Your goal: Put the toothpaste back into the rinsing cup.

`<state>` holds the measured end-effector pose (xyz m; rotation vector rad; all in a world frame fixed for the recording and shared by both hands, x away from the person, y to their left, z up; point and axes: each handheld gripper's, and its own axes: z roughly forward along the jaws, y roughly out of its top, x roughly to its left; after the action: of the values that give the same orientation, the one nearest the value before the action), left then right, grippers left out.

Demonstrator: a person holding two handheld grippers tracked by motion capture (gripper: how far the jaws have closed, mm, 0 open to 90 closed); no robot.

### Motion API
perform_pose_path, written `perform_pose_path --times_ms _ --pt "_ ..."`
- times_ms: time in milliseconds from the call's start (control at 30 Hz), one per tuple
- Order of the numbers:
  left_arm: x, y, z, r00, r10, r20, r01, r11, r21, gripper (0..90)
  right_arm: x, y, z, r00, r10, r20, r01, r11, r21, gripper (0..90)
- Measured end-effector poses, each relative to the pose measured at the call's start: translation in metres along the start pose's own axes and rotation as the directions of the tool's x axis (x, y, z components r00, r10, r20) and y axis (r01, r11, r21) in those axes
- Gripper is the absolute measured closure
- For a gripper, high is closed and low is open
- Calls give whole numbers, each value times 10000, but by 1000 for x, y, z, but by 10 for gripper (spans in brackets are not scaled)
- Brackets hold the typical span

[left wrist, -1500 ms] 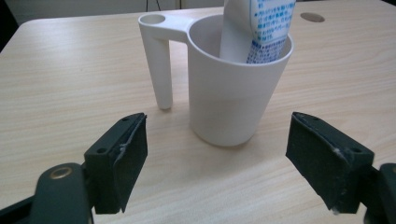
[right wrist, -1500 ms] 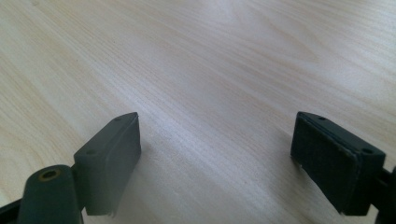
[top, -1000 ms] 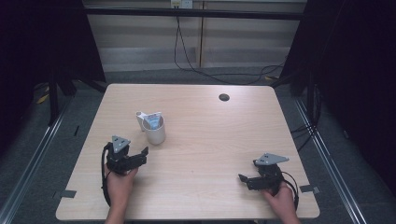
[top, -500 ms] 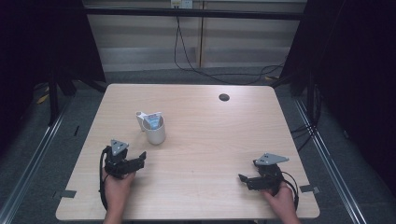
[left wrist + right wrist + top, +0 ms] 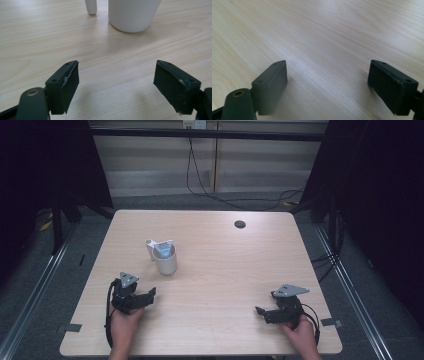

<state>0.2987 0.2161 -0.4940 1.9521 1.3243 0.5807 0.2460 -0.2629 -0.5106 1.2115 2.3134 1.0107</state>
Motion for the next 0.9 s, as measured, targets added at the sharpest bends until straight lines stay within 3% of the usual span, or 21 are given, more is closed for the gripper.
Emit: perform_pose_path --times_ms 667,733,900 --pt "3 -9 7 9997 193 -162 -182 9977 655 199 0 0 0 10000 -11 -1 11 10000 -1 155" --pt "3 -11 7 9999 30 -161 -20 9983 581 193 0 0 0 10000 -3 0 3 10000 -2 155" --pt "5 -12 7 9999 60 -123 -53 9987 511 184 0 0 0 10000 -11 0 11 10000 -2 154"
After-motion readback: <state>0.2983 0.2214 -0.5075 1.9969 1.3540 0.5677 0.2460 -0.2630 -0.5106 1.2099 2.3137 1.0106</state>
